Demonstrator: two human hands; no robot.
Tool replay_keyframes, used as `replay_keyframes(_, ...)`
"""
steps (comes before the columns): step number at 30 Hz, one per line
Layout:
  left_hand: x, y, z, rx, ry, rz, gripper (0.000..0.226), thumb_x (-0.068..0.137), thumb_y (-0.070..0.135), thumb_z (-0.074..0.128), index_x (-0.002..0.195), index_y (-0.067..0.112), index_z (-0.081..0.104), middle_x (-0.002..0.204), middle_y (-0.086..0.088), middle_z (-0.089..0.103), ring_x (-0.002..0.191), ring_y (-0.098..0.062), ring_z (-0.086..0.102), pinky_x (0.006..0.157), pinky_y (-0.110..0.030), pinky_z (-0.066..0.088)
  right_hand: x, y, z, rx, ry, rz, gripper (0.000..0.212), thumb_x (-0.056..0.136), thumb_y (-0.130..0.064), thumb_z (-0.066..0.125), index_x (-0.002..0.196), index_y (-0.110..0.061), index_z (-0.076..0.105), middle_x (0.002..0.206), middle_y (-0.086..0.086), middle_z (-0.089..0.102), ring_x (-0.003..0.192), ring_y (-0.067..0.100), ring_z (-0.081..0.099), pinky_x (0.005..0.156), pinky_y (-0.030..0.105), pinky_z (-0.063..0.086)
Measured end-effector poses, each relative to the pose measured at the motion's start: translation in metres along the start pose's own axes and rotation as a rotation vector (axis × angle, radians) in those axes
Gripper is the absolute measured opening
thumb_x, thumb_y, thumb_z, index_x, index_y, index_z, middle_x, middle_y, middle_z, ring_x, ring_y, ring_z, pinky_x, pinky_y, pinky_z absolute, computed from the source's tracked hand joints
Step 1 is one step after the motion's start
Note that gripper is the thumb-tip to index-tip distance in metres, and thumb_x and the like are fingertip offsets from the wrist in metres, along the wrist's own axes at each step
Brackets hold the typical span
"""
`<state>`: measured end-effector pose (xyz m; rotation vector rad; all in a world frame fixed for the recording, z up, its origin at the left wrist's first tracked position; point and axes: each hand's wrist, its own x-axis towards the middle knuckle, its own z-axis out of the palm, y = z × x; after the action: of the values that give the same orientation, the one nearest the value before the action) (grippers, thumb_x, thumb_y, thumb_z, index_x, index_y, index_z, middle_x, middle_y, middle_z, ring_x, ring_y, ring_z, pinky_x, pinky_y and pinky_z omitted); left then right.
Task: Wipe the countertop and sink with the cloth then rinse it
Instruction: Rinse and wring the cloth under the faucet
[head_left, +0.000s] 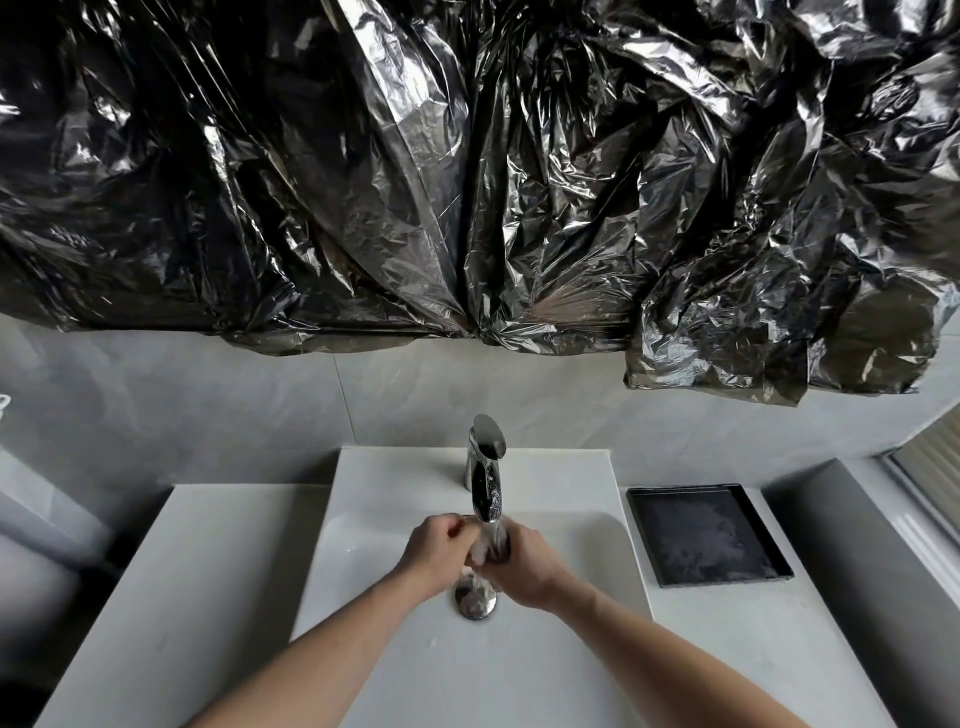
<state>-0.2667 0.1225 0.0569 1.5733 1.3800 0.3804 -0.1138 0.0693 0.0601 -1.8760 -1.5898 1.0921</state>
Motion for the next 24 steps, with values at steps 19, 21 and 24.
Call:
replay_keyframes(19,0.009,-0.001,-0.022,0.545,-0.063,0.251,0.024,0.088,0.024,0.041,0.091,0.034,0.062,0.096,0.011,0.073,0.09,-0.021,0.066,0.079,-0.036,0.054,0.014,-0.026,0.001,-0.44,-0.106,0.112,0.018,0.087,-0.009,0.045,0.077,-0.022,0.053,0.103,0.011,0.071,0.094,0.035,0.064,0.071,0.029,0.04)
replay_keyframes(21,0.012,0.004,-0.017,0.496,-0.095,0.182,0.027,0.085,0.022,0.042,0.08,0.036,0.064,0.092,0.014,0.073,0.088,-0.017,0.065,0.077,-0.031,0.052,0.012,-0.022,0.003,-0.535,-0.023,0.11,0.019,0.089,-0.011,0.047,0.079,-0.024,0.056,0.109,0.01,0.072,0.101,0.036,0.066,0.074,0.031,0.04)
replay_keyframes(24,0.013,0.009,-0.008,0.46,-0.119,0.107,0.029,0.088,0.021,0.044,0.066,0.034,0.057,0.083,0.009,0.065,0.082,-0.021,0.058,0.07,-0.029,0.042,0.011,-0.012,0.006,-0.627,0.064,0.064,0.027,0.087,-0.008,0.046,0.097,-0.026,0.064,0.108,0.01,0.074,0.103,0.038,0.068,0.075,0.036,0.043)
